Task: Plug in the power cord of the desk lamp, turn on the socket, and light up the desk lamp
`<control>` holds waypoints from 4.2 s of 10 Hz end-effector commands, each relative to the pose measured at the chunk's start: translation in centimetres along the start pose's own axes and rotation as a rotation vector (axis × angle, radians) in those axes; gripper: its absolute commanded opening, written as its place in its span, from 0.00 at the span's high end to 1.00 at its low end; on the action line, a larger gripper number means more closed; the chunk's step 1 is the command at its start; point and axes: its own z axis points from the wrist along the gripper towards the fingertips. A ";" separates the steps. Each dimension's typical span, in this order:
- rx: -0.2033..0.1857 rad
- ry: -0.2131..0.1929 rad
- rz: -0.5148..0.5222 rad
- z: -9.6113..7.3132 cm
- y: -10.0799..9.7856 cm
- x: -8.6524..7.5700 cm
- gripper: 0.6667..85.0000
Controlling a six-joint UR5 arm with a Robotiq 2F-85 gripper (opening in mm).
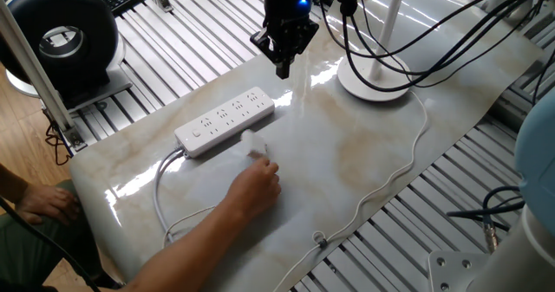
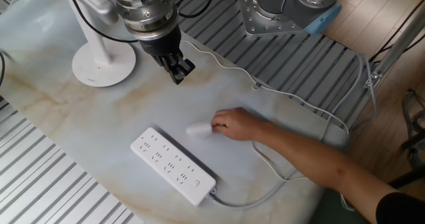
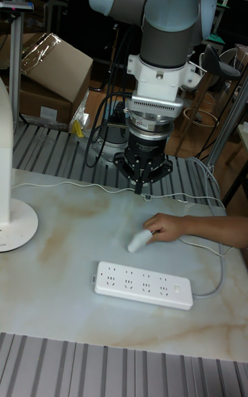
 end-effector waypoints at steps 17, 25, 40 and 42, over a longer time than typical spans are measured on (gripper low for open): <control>0.062 0.019 -0.098 0.4 -1.8 0.3 0.84; 0.095 0.015 -0.245 0.6 -3.9 0.5 0.42; 0.093 0.026 -0.092 2.4 -1.7 0.9 1.00; 0.002 0.044 -0.050 2.4 0.6 1.6 1.00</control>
